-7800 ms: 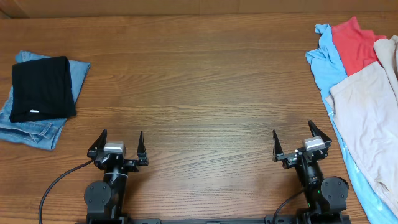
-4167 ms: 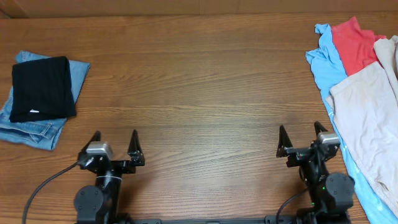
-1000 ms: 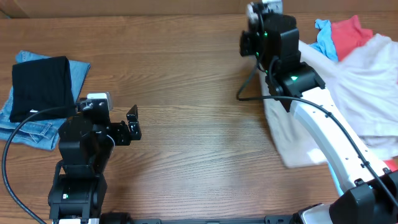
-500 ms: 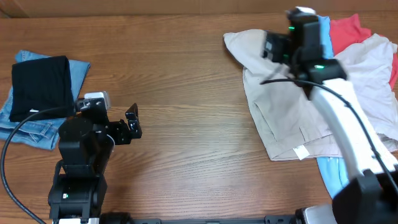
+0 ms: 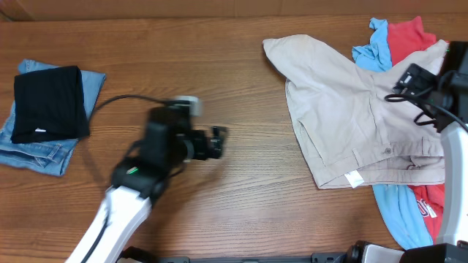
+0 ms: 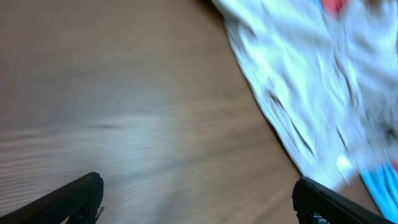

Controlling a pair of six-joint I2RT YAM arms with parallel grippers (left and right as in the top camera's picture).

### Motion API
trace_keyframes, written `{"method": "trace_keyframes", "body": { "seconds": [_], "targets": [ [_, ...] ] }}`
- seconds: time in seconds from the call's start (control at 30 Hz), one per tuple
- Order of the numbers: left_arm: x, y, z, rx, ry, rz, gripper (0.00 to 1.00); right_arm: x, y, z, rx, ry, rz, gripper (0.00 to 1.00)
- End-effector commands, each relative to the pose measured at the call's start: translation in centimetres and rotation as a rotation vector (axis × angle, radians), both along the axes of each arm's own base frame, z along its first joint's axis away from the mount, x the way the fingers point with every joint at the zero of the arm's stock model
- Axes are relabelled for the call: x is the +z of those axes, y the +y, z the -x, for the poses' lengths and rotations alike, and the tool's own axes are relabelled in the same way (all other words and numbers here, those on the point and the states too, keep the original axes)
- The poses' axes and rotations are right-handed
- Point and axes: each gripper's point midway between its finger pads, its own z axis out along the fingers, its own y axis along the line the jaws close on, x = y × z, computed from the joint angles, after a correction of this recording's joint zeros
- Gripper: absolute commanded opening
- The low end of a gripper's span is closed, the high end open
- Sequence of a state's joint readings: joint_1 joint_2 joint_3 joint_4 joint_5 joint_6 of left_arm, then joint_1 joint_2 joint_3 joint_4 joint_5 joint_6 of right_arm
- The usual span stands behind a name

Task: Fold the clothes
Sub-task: 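Grasp the beige shorts with the right gripper and lift them, then reach the left gripper across and grasp the shorts' waistband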

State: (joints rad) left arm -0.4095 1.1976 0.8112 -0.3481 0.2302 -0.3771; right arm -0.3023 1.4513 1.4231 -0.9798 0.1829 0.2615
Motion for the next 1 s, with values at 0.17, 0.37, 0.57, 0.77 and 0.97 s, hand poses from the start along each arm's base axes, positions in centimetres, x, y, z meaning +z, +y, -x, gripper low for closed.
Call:
{"method": "trace_keyframes", "body": {
  "seconds": [0.17, 0.37, 0.57, 0.77, 0.97],
  "targets": [
    [-5.0, -14.2, 0.1, -0.223, 0.263, 0.043, 1.0, 0.1, -2.4, 1.6, -0.079, 0.003, -0.037, 1.0],
    [-10.0, -23.0, 3.4, -0.283, 0.582, 0.219, 1.0, 0.1, -2.3, 1.5, -0.073, -0.005, -0.044, 1.0],
    [-12.3, -25.2, 5.3, -0.273, 0.671, 0.249, 0.96, 0.1, -2.2, 1.4, -0.069, -0.006, -0.051, 1.0],
    [-13.9, -26.4, 5.7, -0.282, 0.668, 0.259, 0.24, 0.1, -1.8, 1.2, -0.053, -0.012, -0.071, 1.0],
    [-14.2, -26.3, 5.0, -0.254, 0.638, 0.241, 0.34, 0.1, -1.8, 1.2, -0.053, -0.013, -0.071, 1.0]
  ]
}}
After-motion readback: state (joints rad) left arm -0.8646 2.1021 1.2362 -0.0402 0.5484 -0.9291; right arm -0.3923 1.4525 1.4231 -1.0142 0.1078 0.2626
